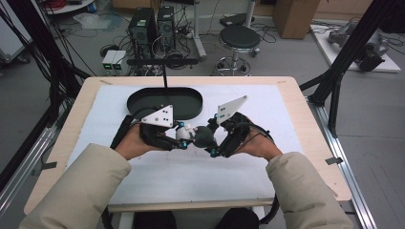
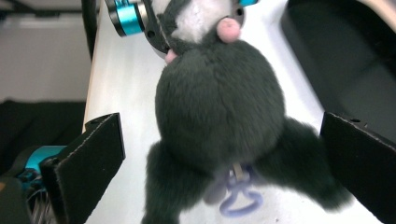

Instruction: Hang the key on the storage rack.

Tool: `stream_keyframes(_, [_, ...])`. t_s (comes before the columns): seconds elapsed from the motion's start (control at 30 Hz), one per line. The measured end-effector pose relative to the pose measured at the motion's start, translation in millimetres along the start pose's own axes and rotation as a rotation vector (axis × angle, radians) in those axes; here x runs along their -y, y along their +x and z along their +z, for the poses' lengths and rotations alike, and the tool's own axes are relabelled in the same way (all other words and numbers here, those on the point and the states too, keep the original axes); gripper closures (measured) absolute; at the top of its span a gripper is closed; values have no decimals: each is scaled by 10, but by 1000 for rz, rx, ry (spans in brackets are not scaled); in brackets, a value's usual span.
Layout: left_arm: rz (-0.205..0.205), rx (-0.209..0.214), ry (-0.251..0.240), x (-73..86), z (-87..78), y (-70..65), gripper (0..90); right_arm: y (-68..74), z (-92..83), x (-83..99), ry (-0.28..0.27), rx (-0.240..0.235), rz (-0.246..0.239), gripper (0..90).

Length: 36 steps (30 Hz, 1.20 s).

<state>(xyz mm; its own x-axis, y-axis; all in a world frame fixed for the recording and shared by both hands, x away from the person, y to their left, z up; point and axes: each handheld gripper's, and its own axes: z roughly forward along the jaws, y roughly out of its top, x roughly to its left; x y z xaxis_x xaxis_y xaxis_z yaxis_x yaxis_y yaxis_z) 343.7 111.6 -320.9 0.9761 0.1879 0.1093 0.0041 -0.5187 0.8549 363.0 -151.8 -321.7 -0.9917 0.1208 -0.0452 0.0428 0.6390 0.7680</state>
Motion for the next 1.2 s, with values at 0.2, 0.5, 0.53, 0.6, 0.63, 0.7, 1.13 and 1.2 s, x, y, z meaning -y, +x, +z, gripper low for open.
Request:
stream_keyframes(0.2, [-48, -69, -32, 58, -179, 84, 570, -51, -195, 129, -50, 83, 54, 5])
stream_keyframes(0.5, [-126, -214, -95, 191, -449, 187, 570, -83, -431, 513, -144, 181, 171, 4])
stream_keyframes(0.53, [-150, -251, -103, 226, -513, 213, 570, -80, -451, 559, -149, 194, 186, 4])
stream_keyframes(0.6, [-172, -283, -116, 256, -579, 241, 569, -78, -496, 649, -174, 219, 199, 5])
stream_keyframes(0.63, [-183, -300, -120, 266, -613, 252, 570, -79, -517, 695, -185, 236, 204, 5])
stream_keyframes(0.7, [-200, -335, -120, 286, -681, 278, 569, -71, -560, 779, -191, 260, 229, 4])
stream_keyframes(1.13, [-283, -539, -96, 413, -1026, 415, 569, -27, -716, 1161, -247, 395, 298, 5])
stream_keyframes(1.2, [-290, -570, -91, 417, -1082, 437, 569, -22, -728, 1215, -255, 422, 291, 5])
